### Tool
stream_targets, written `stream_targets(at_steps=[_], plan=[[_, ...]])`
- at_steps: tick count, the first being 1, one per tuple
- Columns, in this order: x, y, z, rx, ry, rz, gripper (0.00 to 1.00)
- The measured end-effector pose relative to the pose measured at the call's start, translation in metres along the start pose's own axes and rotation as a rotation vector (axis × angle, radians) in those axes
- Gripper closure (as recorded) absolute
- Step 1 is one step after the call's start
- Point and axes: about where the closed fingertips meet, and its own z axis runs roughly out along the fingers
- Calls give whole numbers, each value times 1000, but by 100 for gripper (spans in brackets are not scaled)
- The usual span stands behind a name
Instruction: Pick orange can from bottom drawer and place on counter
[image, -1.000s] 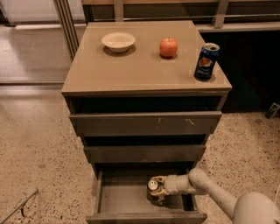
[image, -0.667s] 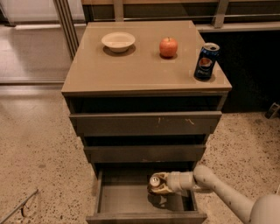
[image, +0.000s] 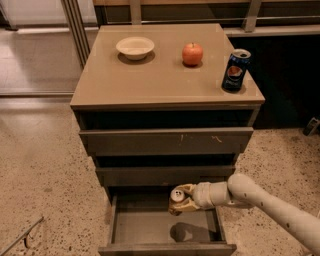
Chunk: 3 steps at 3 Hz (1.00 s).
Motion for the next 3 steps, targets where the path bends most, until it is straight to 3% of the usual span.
stream_targets(at_steps=[1, 2, 3], plan=[[-26, 2, -15, -11, 32, -28, 100], [-26, 1, -15, -9, 32, -30, 100], [-55, 5, -29, 8, 39, -49, 100]])
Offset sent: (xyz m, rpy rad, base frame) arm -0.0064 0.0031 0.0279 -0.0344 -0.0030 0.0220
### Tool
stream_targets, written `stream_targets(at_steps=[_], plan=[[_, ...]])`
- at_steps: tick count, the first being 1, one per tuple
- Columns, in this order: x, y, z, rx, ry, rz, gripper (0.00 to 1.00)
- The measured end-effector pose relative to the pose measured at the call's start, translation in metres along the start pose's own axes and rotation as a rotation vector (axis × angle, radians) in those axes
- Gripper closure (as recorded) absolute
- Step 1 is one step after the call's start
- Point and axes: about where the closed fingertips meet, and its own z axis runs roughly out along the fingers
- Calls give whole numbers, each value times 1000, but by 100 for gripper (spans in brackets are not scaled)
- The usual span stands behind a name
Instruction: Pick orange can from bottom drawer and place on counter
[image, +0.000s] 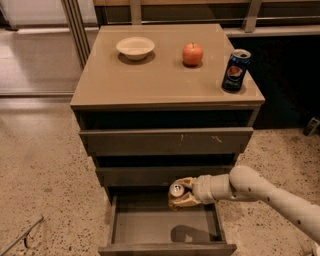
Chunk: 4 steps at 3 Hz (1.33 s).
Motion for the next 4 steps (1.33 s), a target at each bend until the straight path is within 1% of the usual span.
stream_targets(at_steps=[1, 2, 3, 4], plan=[[-70, 7, -27, 20, 18, -5, 100], [-152, 15, -54, 9, 46, 23, 100], [-230, 18, -79, 10, 105, 26, 100], [-269, 18, -102, 53, 153, -8, 100]])
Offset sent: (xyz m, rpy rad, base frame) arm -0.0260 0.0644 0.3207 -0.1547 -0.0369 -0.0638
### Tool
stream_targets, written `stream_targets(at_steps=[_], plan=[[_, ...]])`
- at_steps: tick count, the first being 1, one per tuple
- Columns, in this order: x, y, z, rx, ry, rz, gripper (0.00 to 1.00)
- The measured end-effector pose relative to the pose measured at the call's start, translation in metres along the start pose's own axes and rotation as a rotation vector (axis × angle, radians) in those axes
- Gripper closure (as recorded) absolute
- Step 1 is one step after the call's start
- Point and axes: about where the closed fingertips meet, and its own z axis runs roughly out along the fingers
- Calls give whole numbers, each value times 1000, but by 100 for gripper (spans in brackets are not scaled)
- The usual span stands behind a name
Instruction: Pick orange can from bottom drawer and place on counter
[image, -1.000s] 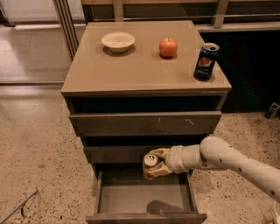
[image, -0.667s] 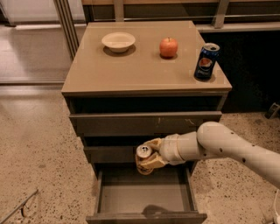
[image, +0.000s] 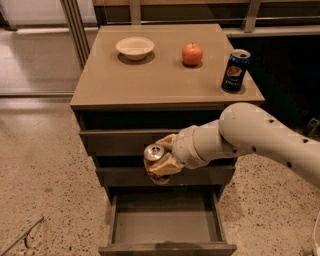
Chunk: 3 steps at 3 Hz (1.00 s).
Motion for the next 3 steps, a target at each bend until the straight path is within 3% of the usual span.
stream_targets(at_steps=[1, 2, 3], plan=[[0, 0, 0, 3, -1, -10, 100], [-20, -16, -20, 23, 0, 6, 100], [-78, -63, -81, 95, -20, 24, 100]])
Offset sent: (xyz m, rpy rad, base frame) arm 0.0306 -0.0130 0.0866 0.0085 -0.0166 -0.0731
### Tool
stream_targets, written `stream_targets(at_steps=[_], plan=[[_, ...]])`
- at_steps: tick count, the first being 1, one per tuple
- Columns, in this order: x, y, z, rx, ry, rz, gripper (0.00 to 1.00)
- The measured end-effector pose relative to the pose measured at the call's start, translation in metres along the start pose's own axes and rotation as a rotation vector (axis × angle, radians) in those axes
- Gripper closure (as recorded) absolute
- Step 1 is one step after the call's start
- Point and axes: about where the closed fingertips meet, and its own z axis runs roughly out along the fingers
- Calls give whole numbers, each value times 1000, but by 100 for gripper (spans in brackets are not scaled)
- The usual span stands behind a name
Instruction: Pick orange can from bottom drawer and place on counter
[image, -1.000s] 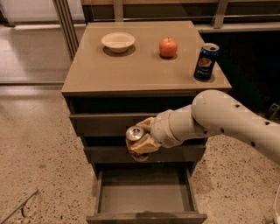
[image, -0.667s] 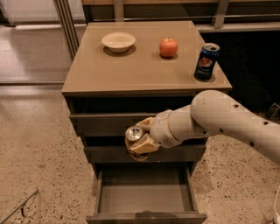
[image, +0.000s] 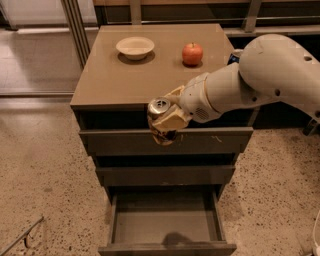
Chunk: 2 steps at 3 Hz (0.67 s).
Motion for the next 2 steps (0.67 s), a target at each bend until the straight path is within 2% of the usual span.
stream_targets(at_steps=[1, 2], plan=[[0, 0, 1, -1, 1, 0, 100], [-3, -19, -2, 39, -3, -4, 100]])
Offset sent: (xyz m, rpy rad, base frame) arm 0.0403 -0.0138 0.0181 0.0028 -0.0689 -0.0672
